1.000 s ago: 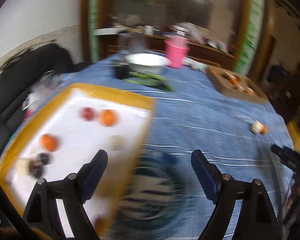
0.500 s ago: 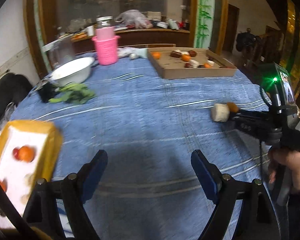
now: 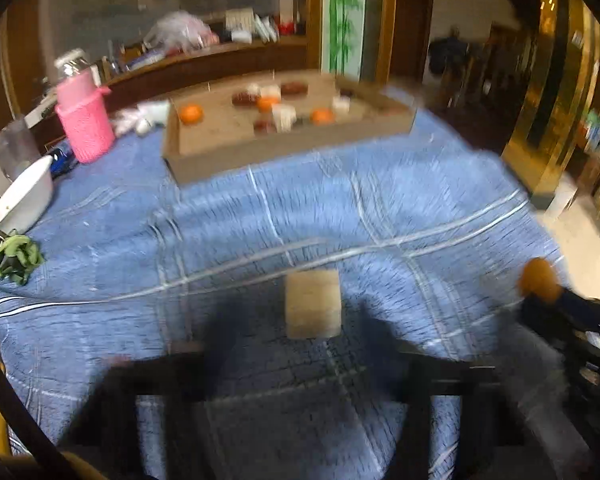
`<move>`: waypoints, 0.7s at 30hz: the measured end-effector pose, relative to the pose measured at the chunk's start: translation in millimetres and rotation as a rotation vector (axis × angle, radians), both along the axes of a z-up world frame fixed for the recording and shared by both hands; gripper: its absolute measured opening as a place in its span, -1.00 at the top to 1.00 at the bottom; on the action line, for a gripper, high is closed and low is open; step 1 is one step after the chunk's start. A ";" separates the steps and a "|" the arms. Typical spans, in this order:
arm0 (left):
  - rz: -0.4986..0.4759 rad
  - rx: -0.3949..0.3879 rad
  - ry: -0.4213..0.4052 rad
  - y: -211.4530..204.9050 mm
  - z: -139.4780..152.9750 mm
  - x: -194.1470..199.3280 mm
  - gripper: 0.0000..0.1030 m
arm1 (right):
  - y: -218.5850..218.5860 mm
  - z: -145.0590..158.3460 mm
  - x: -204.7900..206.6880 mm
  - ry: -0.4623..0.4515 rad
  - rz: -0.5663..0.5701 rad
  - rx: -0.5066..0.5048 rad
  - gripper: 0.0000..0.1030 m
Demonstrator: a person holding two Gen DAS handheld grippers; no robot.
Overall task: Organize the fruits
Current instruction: 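Grasp a beige cube with the left tool while the right tool grasps an orange, then carry the beige cube with the left tool while the right tool carries the orange to the tray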
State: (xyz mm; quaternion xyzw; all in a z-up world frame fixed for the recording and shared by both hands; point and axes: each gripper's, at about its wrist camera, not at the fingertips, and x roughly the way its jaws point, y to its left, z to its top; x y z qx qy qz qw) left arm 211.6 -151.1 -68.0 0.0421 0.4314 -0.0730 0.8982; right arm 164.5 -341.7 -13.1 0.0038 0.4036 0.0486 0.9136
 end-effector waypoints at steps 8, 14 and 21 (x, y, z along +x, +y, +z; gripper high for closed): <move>0.028 0.012 -0.005 13.1 1.2 -28.0 0.40 | 22.8 -8.6 -1.9 0.022 0.031 0.034 0.45; 0.069 0.021 -0.037 39.8 10.9 -68.4 0.40 | 55.5 -9.1 -18.3 0.018 0.050 0.070 0.45; 0.113 0.003 -0.065 77.6 16.4 -109.8 0.40 | 86.1 -4.8 -55.2 -0.011 0.036 0.121 0.45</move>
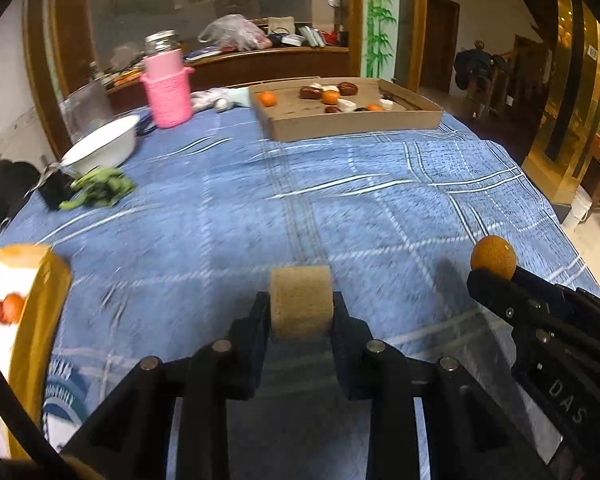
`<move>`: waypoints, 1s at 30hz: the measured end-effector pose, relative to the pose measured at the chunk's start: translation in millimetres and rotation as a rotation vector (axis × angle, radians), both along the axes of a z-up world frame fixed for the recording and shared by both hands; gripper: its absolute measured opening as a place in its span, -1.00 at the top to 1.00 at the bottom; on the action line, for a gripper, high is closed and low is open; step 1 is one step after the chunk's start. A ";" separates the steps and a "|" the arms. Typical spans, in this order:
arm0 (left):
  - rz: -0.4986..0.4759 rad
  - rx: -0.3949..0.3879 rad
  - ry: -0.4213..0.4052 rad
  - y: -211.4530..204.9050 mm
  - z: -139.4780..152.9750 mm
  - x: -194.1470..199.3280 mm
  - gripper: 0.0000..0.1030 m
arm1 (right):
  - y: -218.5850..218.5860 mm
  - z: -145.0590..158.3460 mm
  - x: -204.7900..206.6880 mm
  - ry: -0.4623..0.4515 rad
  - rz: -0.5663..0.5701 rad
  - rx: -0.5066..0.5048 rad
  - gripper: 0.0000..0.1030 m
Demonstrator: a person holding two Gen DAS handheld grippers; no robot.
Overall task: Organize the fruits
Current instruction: 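Carry the beige cube with the left tool while the right tool carries the orange to the tray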
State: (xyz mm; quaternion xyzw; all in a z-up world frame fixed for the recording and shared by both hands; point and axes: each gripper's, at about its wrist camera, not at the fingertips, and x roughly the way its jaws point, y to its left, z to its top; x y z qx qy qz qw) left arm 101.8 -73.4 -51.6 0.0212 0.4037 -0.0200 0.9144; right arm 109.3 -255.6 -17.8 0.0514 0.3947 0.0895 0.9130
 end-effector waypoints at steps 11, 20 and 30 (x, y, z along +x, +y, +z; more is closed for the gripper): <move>0.070 -0.023 -0.027 50.2 7.5 -53.2 0.39 | 50.3 3.0 -44.2 -0.028 0.072 -0.009 0.45; 0.176 -0.034 -0.066 105.2 29.1 -92.8 0.40 | 107.6 12.2 -61.5 -0.047 0.227 -0.007 0.45; 0.406 -0.025 -0.072 198.3 40.9 -114.9 0.40 | 193.3 31.9 -74.8 -0.080 0.457 -0.004 0.46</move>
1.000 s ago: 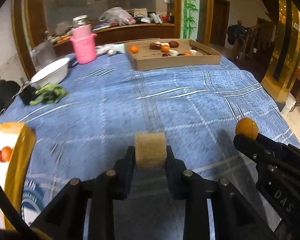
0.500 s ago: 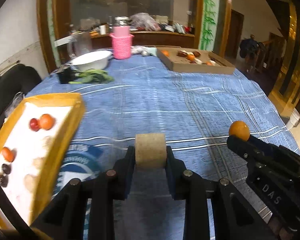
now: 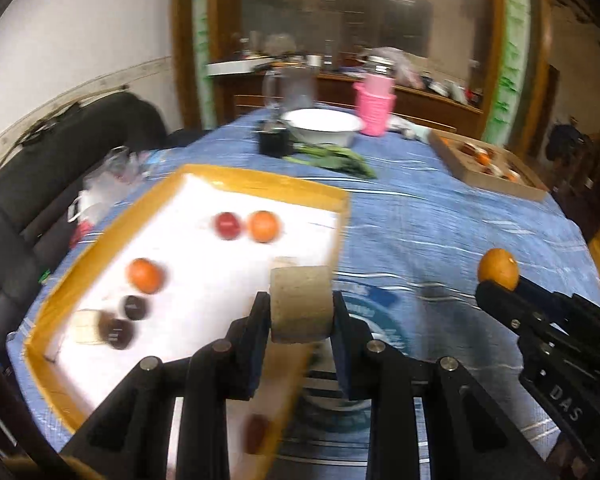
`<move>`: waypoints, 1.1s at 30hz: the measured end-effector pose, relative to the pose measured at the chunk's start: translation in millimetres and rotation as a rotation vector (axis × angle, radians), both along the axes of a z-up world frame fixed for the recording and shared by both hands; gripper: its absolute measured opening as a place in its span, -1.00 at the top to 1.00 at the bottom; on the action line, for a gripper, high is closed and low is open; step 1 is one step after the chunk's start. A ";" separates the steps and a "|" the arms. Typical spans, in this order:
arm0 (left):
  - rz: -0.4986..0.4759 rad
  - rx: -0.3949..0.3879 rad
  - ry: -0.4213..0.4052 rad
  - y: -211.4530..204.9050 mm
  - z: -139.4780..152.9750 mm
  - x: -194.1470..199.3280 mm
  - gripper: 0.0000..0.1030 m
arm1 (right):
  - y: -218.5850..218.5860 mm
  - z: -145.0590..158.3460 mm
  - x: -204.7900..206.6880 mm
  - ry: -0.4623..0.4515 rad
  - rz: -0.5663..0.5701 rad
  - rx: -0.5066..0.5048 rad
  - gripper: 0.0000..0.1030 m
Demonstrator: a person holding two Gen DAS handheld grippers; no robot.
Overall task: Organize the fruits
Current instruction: 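Carry the beige cube with the left tool while the right tool carries the orange to the tray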
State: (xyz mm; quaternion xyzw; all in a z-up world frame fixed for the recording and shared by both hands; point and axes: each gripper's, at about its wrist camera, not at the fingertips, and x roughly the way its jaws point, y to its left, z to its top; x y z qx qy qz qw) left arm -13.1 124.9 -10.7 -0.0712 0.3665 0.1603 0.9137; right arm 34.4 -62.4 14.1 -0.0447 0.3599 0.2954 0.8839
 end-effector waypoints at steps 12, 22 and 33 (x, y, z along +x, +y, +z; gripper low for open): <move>0.161 0.033 0.002 57.4 -0.5 -16.4 0.40 | 81.6 3.3 -10.1 -0.009 0.166 -0.030 0.46; 0.228 0.023 0.039 88.7 -14.3 -23.8 0.40 | 118.9 -4.9 -4.8 -0.004 0.217 -0.069 0.46; 0.280 0.002 0.081 111.4 -25.2 -23.4 0.40 | 151.0 -20.5 9.6 0.028 0.265 -0.120 0.46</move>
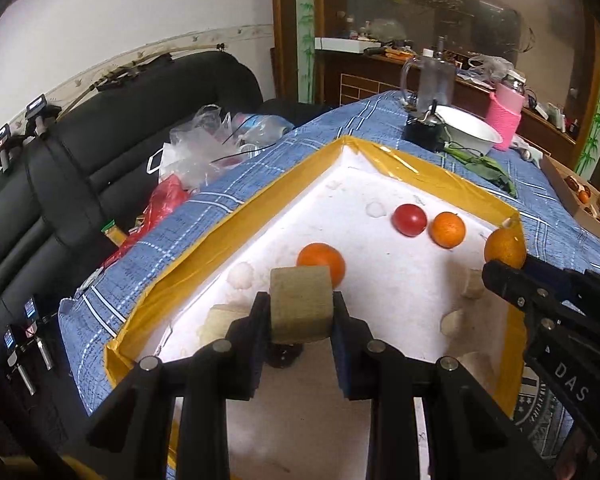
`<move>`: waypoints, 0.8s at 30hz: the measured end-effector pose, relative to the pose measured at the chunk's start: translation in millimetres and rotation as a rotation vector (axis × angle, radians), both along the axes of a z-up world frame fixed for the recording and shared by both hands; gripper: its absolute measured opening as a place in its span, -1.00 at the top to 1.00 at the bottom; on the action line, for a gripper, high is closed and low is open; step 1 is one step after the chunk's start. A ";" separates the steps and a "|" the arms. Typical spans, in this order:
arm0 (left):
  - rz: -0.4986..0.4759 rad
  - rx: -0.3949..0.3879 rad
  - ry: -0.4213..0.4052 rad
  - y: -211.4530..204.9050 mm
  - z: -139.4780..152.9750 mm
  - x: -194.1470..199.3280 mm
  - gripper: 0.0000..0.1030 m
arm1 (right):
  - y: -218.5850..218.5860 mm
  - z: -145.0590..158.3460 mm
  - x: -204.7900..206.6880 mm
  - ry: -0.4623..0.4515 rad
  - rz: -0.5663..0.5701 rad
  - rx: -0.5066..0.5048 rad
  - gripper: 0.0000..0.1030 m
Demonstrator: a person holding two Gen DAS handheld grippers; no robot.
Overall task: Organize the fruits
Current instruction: 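Carry the beige cube with the left tool while the right tool carries the orange to the tray, then open the left tool over the tray while the right tool releases the orange there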
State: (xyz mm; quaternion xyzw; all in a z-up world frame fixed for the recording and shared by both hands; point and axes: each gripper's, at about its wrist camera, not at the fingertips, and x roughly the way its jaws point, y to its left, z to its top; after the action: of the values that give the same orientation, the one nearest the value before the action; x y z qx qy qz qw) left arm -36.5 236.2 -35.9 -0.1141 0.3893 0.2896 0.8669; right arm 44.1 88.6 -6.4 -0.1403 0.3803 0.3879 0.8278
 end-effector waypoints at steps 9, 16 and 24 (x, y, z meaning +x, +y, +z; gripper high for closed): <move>0.001 -0.041 0.018 7.7 -5.9 0.0 0.40 | 16.5 -8.4 7.3 0.011 0.026 -0.044 0.46; 0.012 -0.038 0.015 9.8 -6.1 0.7 0.38 | 22.3 -16.9 12.3 0.022 0.035 -0.080 0.44; 0.035 0.023 -0.042 2.1 6.9 -8.7 -0.43 | 0.8 -7.8 12.8 0.002 0.008 -0.060 -0.31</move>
State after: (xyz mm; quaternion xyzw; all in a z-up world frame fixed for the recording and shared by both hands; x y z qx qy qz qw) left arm -45.2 238.3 -29.0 -0.1168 0.3653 0.3066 0.8711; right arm 56.9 89.5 -14.2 -0.1661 0.3921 0.3799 0.8212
